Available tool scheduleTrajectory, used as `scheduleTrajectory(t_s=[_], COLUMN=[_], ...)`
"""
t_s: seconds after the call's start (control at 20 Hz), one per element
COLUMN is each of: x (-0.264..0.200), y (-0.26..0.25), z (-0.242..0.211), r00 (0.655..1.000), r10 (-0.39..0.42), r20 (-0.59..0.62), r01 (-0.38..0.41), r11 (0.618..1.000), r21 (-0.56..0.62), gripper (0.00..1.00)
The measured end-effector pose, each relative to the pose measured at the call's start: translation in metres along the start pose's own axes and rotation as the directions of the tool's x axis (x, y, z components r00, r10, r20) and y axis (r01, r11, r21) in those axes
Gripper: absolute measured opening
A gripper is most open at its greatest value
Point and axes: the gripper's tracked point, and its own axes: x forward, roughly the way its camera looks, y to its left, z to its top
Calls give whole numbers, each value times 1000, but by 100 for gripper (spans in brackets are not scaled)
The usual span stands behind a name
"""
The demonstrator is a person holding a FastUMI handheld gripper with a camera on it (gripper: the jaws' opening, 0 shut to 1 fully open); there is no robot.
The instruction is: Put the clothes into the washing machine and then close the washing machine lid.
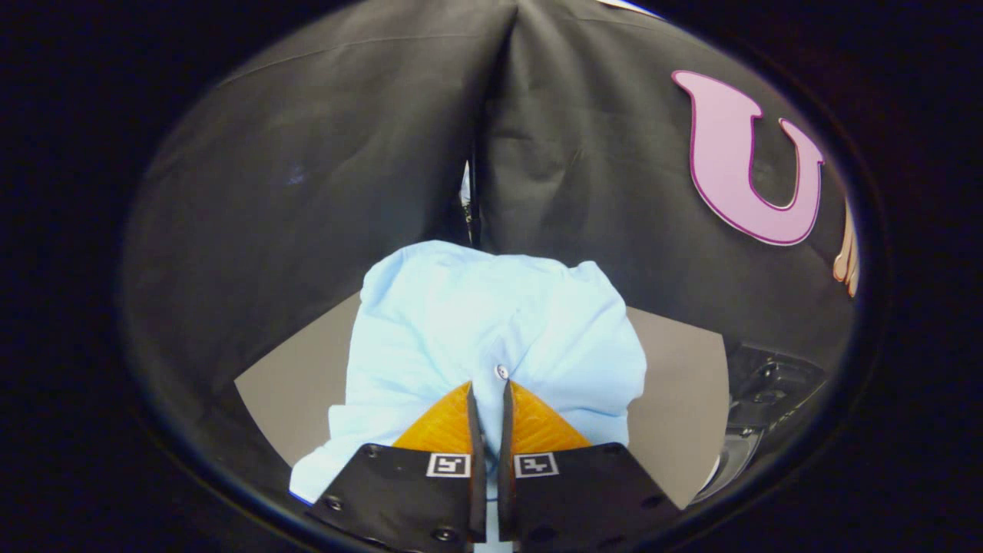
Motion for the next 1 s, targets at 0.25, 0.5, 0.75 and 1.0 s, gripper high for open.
scheduleTrajectory(t_s=[0.25,0.5,0.75,1.0], x=[-4,-22,-50,-87], y=[-2,-18,-78,-149], z=[9,14,10,0], r00=[998,995,987,966], r10=[-8,-27,-99,-210], r20=[57,93,125,153], r01=[8,24,90,191], r11=[1000,999,993,972], r21=[1,36,73,135], gripper=[6,6,6,6])
